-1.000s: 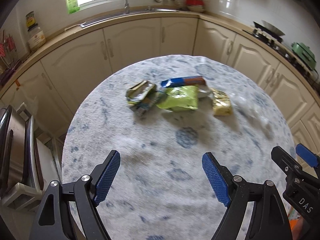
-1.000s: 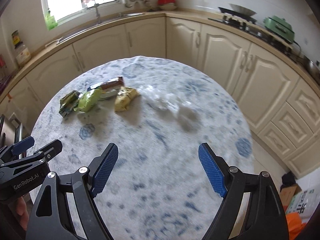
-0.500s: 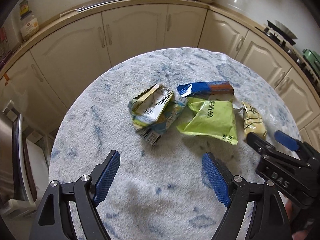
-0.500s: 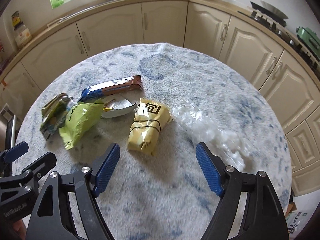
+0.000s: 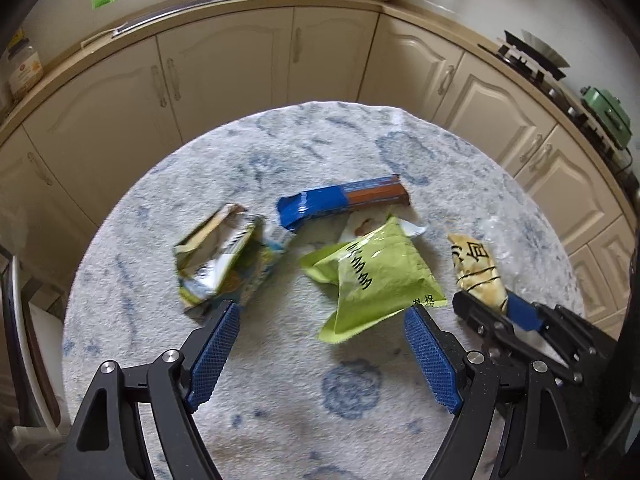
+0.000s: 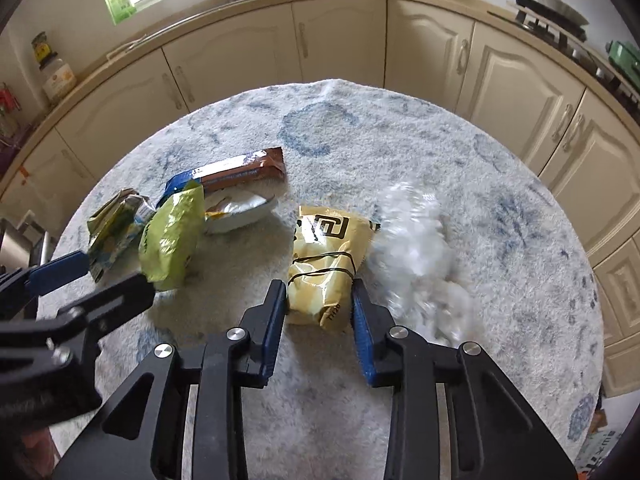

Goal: Collect trash
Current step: 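Grasp the green printed packet with the left gripper while the right holds the yellow packet, then carry the green and yellow packets toward the blue bin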

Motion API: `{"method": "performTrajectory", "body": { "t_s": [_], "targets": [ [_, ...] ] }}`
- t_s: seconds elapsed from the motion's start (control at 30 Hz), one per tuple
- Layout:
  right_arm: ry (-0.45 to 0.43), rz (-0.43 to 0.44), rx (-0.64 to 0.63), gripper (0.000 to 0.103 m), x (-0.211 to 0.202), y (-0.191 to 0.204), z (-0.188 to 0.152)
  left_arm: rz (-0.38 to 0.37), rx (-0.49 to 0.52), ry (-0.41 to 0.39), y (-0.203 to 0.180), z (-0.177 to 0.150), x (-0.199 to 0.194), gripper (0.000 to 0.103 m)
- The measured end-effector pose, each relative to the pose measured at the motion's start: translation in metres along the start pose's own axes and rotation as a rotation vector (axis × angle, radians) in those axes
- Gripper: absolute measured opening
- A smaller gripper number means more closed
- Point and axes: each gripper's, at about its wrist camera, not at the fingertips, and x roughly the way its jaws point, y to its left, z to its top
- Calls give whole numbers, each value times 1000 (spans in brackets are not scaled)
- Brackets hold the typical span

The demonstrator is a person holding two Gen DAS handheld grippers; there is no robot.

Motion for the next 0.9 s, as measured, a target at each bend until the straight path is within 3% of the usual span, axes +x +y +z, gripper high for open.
{"method": "performTrajectory", "body": {
  "t_s": [0.23, 0.27, 0.3, 0.33, 0.4, 0.67, 0.9],
  "targets": [
    [5, 51, 0, 31, -7, -15, -8, -72, -65, 29, -12, 20, 22, 78],
    [5, 54, 2, 31, -8, -17, -8, -72, -67, 30, -13, 22, 26, 71],
    [4, 59, 0, 31, -8, -18, -8, -61, -67, 40, -15, 23, 33, 54],
    [4, 67, 1, 31, -7, -19, -8, -48, -65, 60, -16, 24, 39, 43],
    [6, 77, 5, 31, -7, -20, -7, -57, -63, 71, -18, 23, 47, 32],
    [0, 72, 1, 30, -10, -18, -9, 9, -39, 43, -25, 10, 37, 29],
    [-53, 68, -9, 20, -44, -11, -20, 28, -13, 13, -28, -14, 5, 29]
  ]
}}
